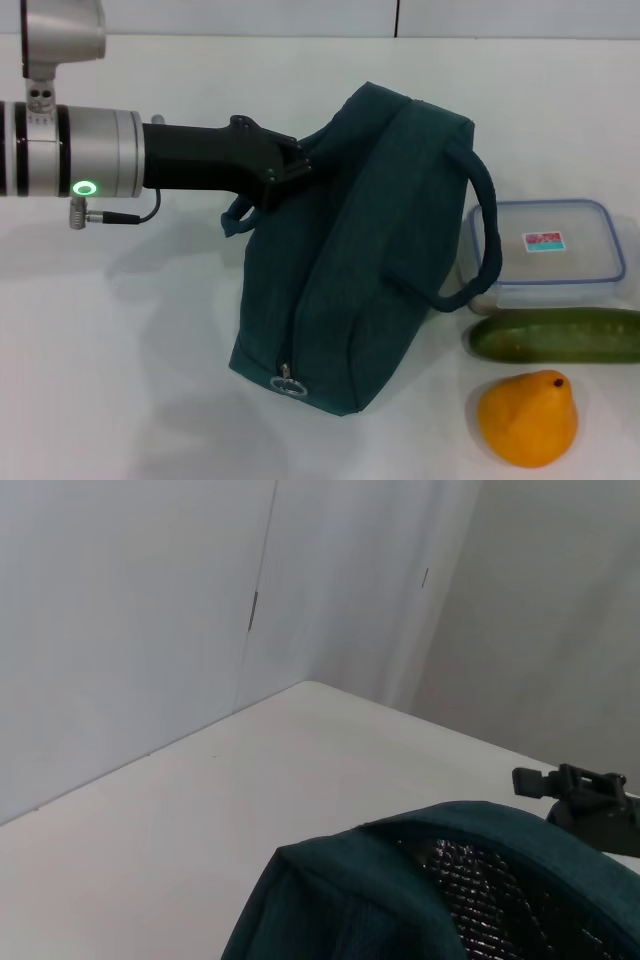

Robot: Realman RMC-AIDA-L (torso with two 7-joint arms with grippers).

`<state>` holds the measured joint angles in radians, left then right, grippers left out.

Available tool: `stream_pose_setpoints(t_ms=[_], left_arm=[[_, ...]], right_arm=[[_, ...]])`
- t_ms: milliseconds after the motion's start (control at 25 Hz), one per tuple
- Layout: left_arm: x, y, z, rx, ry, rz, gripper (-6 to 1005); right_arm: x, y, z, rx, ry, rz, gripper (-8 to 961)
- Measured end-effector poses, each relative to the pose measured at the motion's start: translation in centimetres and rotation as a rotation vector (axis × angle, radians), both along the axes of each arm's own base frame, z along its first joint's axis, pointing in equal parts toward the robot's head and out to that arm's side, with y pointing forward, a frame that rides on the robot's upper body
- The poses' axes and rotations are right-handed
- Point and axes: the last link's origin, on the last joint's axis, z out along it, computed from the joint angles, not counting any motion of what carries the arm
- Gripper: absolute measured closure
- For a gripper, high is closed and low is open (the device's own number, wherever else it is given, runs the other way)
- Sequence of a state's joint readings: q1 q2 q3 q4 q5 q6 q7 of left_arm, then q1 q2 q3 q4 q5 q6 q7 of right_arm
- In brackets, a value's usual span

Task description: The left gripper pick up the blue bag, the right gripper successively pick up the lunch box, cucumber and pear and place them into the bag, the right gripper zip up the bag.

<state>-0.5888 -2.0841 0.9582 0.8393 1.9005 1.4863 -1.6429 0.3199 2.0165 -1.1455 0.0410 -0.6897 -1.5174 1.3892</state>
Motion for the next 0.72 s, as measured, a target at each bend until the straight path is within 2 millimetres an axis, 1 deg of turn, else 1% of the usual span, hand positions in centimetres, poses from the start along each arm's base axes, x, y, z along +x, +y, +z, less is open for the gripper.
stream_pose_setpoints(t_ms=[280,520,720], left_arm=[[0.0,0.0,-0.1,-0.003,0.004,-0.003,955],[0.1,-0.1,-0.3,-0.007,0.008,-0.014,955],[0.1,-0.1,-0.4,-0.009,0.008,-0.016,955]], right_arm=[[0.3,-0.1,-0.4,-0.039,0.06,-0.047,204],[0.6,-0.3,-0.8,-0.068,0.079,-0.073,208],[0.6,0.0,-1.3,-0.106,0.087,-0.095,211]])
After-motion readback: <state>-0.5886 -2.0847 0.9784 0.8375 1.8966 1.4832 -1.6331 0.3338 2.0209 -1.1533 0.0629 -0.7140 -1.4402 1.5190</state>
